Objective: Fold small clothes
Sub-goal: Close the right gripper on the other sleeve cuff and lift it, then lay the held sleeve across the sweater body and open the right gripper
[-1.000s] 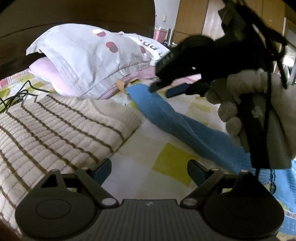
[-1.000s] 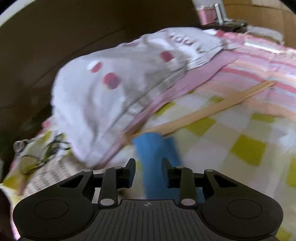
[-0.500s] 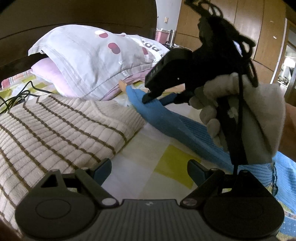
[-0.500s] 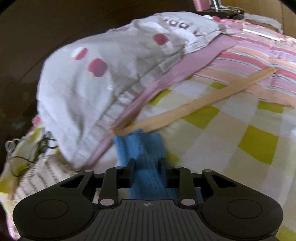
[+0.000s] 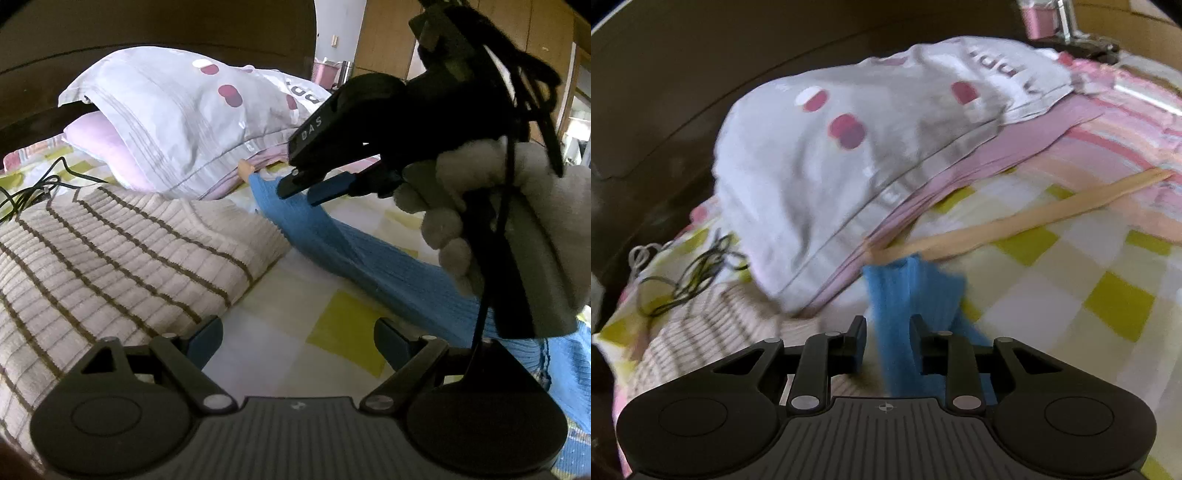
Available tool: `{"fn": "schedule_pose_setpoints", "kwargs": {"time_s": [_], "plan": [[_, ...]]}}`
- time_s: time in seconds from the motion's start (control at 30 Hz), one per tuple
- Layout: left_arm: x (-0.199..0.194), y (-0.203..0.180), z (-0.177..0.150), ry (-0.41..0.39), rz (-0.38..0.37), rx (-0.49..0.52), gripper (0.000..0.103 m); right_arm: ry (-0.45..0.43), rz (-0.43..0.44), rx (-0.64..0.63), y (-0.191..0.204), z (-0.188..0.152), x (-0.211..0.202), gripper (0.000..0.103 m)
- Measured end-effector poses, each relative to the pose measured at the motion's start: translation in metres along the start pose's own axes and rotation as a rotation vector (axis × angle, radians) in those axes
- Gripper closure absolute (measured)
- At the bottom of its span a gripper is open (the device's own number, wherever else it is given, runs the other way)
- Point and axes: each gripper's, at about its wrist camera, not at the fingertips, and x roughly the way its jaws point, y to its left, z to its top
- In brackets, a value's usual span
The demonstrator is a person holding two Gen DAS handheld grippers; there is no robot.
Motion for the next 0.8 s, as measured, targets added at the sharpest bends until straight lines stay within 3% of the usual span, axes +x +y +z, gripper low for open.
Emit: {"fn": "schedule_pose_setpoints", "kwargs": {"time_s": [0.1,0.3,0.37,0.4,0.43,0.6,0.8], "plan": [[0.001,0.002,0.001,0.008,-0.005,-0.013,0.009,-0.021,-0.026,0.044,-0.009,0.003,0.003,0.076],[0.002,0.001,0.0,0.014,-0.009,-0.011,0.009,0.043,-0.082,0.017,-0.007,0.0,0.019,0.076],[0.002,0.0,-0.001,0.013,-0.009,-0.006,0.009,0.053,-0.108,0.004,-0.002,-0.002,0.022,0.085],[0.002,0.0,-0.001,0.011,-0.008,-0.004,0.009,0.052,-0.105,0.0,-0.001,-0.002,0.021,0.097],[0.003,0.0,-0.002,0.009,-0.007,-0.004,0.009,0.049,-0.107,-0.002,0.0,-0.002,0.018,0.102],[0.002,0.001,-0.002,0.001,-0.028,-0.023,0.009,-0.032,-0.121,0.006,-0.003,0.003,-0.021,0.102],[-0.011,-0.005,-0.005,-0.068,-0.09,-0.01,0.004,-0.145,-0.149,0.067,-0.021,0.0,-0.089,0.102]]}}
